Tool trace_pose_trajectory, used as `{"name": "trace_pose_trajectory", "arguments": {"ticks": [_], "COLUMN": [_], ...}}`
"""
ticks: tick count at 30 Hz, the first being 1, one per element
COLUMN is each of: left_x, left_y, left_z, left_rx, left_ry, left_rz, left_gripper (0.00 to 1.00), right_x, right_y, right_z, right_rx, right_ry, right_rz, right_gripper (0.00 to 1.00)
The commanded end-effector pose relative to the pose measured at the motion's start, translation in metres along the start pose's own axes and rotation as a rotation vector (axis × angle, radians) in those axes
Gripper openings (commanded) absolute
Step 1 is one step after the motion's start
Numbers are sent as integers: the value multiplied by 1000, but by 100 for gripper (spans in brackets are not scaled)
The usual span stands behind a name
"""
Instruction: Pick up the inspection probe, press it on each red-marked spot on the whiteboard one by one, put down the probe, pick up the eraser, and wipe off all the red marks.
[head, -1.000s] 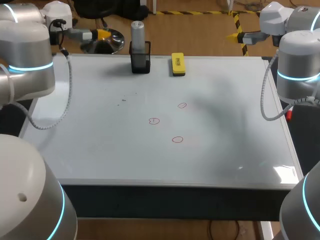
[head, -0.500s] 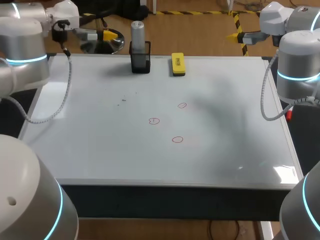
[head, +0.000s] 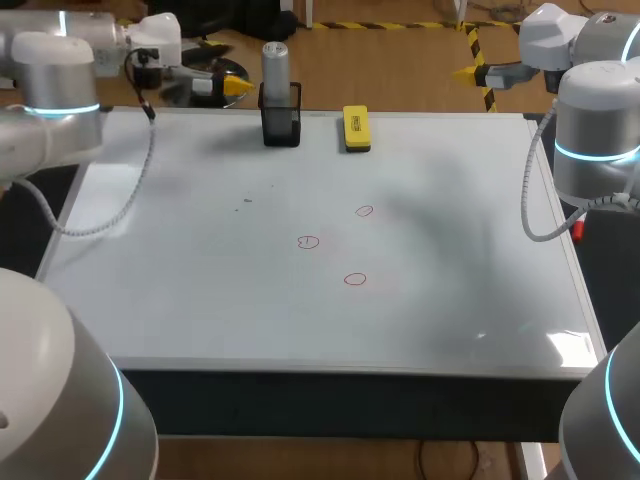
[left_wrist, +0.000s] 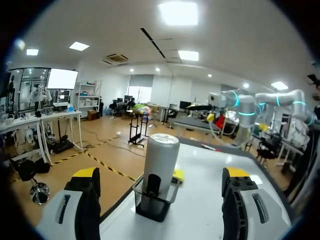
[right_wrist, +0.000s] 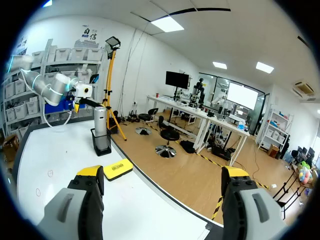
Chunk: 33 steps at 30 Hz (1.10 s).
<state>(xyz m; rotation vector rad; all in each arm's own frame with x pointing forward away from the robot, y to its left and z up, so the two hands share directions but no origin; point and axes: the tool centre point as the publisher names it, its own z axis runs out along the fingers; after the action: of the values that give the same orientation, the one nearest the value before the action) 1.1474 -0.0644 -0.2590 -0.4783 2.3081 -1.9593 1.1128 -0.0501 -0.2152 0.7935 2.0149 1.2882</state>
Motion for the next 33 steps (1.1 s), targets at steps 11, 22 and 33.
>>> {"name": "trace_pose_trajectory", "arguments": {"ticks": [11, 22, 33], "left_x": [-17, -14, -14], "left_y": [11, 16, 22], "left_z": [41, 66, 67], "left_rx": [24, 13, 57], "left_ry": [205, 234, 217], "left_rz": [-3, -1, -19], "left_gripper": [100, 100, 100], "right_x": [0, 0, 0], "right_y": [0, 0, 0], "right_z": [0, 0, 0], "right_rx": [-1, -1, -1], "right_ry": [0, 0, 0], "right_rz": [0, 0, 0], "right_gripper": [100, 100, 100]}}
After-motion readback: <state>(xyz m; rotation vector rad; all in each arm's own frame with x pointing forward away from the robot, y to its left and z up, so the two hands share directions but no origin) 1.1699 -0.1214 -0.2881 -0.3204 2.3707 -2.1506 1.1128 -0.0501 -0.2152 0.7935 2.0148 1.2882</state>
